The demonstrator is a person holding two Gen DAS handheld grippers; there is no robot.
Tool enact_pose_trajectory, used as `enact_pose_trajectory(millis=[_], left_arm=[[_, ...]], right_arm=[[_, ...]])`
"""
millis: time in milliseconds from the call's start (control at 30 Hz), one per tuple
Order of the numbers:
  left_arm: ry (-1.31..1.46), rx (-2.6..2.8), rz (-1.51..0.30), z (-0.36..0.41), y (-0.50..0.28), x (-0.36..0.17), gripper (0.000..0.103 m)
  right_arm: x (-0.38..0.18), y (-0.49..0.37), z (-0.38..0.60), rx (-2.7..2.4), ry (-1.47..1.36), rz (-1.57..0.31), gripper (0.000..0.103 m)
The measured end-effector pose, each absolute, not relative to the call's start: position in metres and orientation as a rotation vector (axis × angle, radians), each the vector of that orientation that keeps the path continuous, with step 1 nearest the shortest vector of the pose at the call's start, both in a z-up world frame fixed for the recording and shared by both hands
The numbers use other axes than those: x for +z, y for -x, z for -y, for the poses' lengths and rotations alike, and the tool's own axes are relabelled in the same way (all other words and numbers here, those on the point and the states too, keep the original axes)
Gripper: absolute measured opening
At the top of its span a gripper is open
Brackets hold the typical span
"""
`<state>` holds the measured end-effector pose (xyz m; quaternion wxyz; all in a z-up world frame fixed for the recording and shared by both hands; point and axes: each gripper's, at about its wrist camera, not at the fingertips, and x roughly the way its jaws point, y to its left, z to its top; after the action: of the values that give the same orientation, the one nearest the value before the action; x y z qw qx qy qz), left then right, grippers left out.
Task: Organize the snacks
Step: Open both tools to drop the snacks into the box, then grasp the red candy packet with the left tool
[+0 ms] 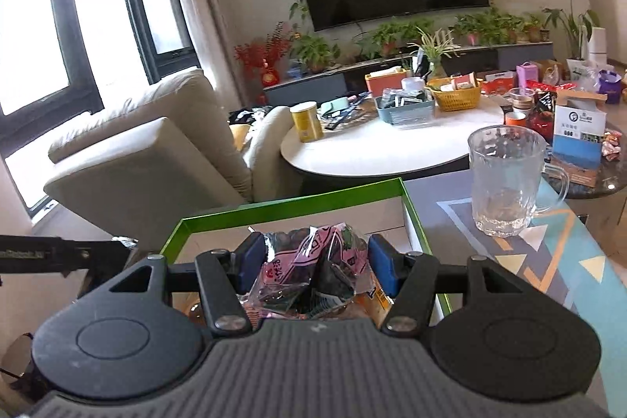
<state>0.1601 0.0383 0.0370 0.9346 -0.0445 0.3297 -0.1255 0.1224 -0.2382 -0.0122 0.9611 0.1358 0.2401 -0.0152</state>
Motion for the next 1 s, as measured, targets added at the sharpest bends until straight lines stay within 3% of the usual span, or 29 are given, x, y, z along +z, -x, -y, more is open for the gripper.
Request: enact_pose_trajectory(millis=[200,367,567,1000], left_arm=[[0.117,-0.237,-0.681,-0.033,-0.178,0.020,0.027],[0.099,-0.227,-0.686,-0.028,-0.176,0.016,0.039],[-0.009,-0.347,-0.663,-0.019,-0.149,0.026,0.042],[-0.110,-0.544,-1.002,0.045,-0.097,-0.038,0.042]], right_arm=[[-0.017,-0.123,0.229,-0.038,-0.233,-0.496,0.047],[-0.020,-0.127,0.234,-0.038,-0.261,-0.502,0.047],[-0.023,-0.128,0.238,-0.036,-0.285,-0.521,0.048],[-0.017,-0.125,0.239,-0.029,-0.226,-0.543,0.048]])
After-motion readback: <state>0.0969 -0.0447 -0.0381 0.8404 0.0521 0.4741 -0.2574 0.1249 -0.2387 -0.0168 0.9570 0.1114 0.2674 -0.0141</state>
